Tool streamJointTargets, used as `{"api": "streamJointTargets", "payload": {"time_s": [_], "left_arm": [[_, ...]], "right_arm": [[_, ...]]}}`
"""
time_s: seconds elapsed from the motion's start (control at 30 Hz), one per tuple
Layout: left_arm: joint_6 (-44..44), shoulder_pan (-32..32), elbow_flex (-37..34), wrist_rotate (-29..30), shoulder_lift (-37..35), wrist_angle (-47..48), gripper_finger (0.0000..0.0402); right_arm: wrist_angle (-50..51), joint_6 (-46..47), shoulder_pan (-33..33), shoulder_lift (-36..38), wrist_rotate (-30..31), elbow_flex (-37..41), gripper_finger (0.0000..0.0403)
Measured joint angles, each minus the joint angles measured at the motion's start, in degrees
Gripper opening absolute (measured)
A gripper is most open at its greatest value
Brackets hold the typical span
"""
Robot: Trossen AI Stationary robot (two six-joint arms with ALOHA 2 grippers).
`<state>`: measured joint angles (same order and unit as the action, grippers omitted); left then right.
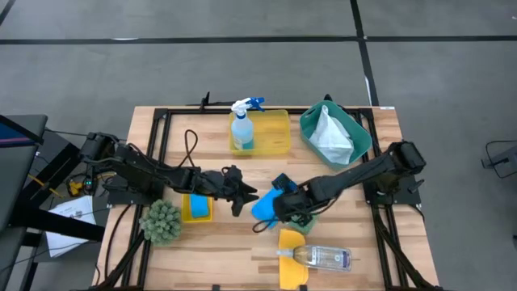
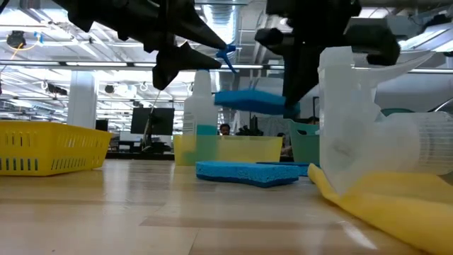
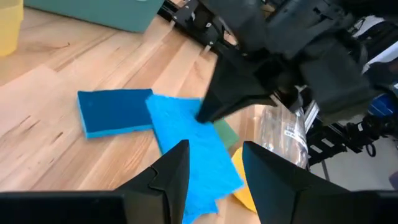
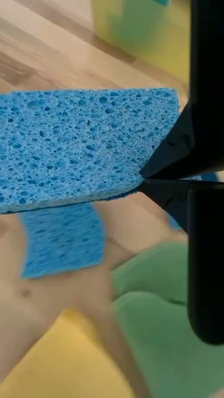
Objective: Pick & Place Kitchen Items
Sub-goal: Put the blue sponge into the bottom yellow bin
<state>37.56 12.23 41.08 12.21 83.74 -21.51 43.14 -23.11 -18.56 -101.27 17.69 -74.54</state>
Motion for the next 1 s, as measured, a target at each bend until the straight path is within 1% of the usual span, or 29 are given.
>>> {"api": "streamJointTargets", "payload": {"time_s": [0.07,0.23,0.3,0.47,0.73,1.0], "left_arm": [[-0.02,0.00,0.02,0.38,0.00,1.54,0.0143],[0.33,-0.09,-0.07,3.98,0.29,6.25,0.0143],[0.49,-0.49,0.01,3.98,1.11,5.97,0.0143],[1.74,-1.42,0.00,3.96,2.25,6.38,0.0143],[1.90,-1.44,-0.02,2.86,2.67,4.94,0.0143],[1.92,-1.44,-0.04,2.81,2.67,4.57,0.0144]], "right_arm": [[1.41,-0.03,0.29,-2.21,0.77,-2.74,0.0000],[4.65,-1.13,0.48,-5.72,0.79,-8.91,0.0000],[6.53,-1.78,0.64,-6.21,0.79,-10.90,0.0000],[6.67,-3.66,0.79,-6.82,0.84,-14.24,0.0000],[7.15,-5.40,1.79,-6.80,0.53,-14.43,0.0000],[5.44,-6.32,2.29,-6.80,0.54,-14.42,0.0000]]}}
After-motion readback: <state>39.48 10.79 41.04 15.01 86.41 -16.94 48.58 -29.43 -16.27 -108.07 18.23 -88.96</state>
